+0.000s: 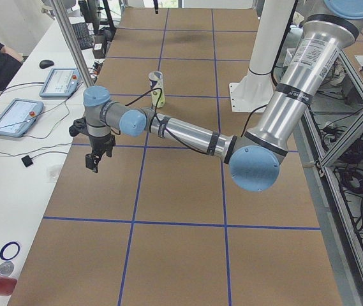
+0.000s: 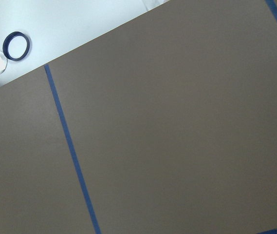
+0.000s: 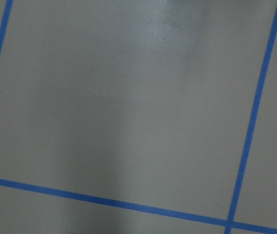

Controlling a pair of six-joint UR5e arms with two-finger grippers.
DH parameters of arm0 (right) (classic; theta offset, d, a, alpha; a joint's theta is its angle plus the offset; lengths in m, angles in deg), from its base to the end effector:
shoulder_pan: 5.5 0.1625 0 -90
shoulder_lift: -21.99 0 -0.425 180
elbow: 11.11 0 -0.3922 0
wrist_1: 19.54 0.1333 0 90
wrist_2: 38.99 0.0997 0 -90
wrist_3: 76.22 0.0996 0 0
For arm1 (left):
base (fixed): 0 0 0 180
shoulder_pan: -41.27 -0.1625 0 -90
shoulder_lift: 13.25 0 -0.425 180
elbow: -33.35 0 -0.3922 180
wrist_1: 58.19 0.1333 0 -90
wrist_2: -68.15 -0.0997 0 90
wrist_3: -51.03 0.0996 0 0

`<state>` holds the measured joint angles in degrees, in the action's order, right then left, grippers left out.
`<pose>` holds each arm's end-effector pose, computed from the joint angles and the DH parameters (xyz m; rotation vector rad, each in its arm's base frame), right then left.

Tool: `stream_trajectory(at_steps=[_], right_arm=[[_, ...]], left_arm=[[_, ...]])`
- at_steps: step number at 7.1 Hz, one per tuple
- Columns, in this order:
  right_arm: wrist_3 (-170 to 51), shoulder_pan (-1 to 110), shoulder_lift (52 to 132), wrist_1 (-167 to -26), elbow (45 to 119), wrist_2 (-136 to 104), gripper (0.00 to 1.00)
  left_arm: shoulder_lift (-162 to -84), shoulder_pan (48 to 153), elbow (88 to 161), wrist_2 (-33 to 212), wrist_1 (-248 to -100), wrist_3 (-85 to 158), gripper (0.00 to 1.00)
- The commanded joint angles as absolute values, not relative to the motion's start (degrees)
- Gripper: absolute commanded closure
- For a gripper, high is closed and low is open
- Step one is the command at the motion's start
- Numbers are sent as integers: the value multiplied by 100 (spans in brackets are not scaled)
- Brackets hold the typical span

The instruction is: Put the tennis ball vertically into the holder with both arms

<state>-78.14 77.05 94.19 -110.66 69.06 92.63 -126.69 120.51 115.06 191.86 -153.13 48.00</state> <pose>-0.0146 -0.6296 0.5748 0.0792 -0.7314 -0.1995 0.0484 -0.6725 0.4935 0.2686 0.6201 0.2329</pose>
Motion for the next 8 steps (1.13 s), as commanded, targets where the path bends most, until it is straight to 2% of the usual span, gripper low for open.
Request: stream_trajectory(at_steps=[1,3,6,8], right_arm=[[-8027,7712,9835,-10581,6871,8943,1],[-7957,7990,10169,-10234,6817,9272,1],[-7974,8614,10461,-10477,6904,9759,1],[-7983,8792,10417,-11818,7726,9497,1]], left_arm=[[-12225,12231,11456,19620,-15364,4848,0],[-11794,12274,11395,19620,-15766,5145,0],[-11686,12764,11280,20276,-15542,5121,0],[-11635,12863,11996,20350,-14656,5156,0]])
